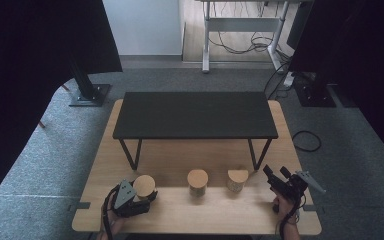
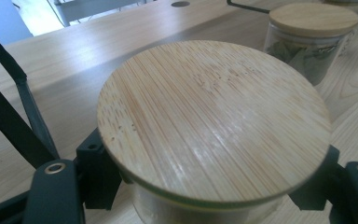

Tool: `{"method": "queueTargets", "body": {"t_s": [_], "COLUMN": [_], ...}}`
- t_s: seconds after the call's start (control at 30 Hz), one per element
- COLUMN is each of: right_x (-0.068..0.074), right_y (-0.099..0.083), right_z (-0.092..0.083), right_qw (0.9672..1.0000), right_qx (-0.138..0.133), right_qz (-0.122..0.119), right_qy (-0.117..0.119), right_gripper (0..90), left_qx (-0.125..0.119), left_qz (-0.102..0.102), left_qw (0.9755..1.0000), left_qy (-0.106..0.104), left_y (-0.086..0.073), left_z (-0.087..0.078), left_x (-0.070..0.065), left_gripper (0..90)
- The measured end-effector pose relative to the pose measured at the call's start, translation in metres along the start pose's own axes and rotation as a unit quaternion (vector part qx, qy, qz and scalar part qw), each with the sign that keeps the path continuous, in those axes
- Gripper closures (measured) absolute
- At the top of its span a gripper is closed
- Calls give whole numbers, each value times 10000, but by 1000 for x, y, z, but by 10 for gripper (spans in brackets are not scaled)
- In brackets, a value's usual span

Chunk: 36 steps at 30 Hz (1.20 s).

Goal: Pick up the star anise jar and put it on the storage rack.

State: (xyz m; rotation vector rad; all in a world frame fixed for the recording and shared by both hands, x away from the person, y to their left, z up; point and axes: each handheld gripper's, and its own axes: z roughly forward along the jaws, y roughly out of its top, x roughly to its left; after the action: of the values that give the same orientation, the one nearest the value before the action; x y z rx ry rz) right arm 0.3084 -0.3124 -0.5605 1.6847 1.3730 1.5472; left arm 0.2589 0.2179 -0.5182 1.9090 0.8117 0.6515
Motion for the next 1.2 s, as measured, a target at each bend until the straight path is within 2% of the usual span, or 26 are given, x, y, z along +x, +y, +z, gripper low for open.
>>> {"method": "queueTargets", "body": {"t_s": [0.7,1.2], "right_x": [0,0], "right_y": [0,0], "right_z": [0,0], "right_qw": [10000,10000], "right_qx": [8,29], "right_qz": [-1,-4], "right_qy": [17,30], "right_gripper": [134,134], "left_qx": [-76,-136], "left_qz": [-88,-29], "left_qw": [9999,9999], "left_qy": [-4,-31], "left_y": [9,16], "left_z": [-9,-13], "left_x": [5,3], "left_gripper": [257,256]}}
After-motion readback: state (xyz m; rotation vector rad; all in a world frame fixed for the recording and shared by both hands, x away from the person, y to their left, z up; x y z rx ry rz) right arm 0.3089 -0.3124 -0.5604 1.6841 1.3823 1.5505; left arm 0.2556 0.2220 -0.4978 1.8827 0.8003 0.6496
